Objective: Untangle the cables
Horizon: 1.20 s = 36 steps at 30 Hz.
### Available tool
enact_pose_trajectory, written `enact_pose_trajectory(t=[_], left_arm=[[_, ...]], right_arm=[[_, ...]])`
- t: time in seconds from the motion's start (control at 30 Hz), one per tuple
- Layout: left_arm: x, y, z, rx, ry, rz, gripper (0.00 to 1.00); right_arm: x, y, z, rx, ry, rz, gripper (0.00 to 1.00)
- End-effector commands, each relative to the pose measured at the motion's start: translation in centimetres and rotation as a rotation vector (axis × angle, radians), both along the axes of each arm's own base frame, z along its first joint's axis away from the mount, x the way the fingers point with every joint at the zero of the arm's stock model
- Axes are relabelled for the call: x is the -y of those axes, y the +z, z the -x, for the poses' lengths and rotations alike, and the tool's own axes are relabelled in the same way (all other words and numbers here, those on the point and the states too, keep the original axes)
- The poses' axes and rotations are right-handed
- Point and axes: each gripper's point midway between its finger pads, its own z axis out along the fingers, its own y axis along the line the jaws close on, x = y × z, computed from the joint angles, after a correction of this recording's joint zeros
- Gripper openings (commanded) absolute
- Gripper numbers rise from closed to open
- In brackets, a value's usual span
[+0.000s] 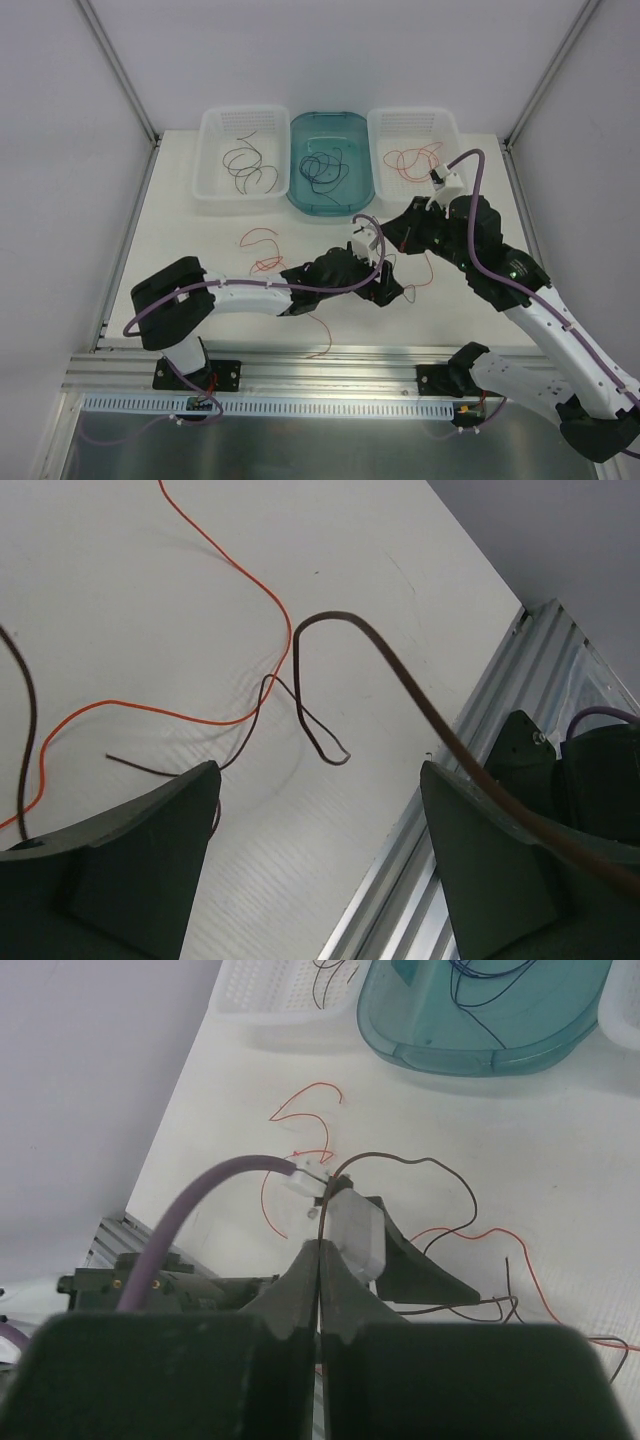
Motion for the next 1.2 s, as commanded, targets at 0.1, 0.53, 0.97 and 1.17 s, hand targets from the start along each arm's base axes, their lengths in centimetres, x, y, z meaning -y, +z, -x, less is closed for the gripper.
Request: enact_pose_trajectory(t=[0.1,0.53,0.97,1.17], left_arm=[[3.4,2.3,-0.8,0.017,0.018,0.150,0.69],[0.2,4.6,-1.4,0.103,0.103,0.178,0.00],[-6.7,9.3,-1.3,0.118,0.171,0.002,0.00],[-9.5,14.2,-0.5,0.107,0.127,0.036,0.00]], right_arm=[[-0.8,1.5,-0.2,0.026,-0.008,-0.069,0.01],[0.6,-1.6,0.0,-0.019,-0.056,0.019,0.04],[7.8,-6.7,-0.2,-0.048,-0.267,0.339,0.77],[6.0,-11.0,-1.0,-0.123,-0.153,0.378,0.76]])
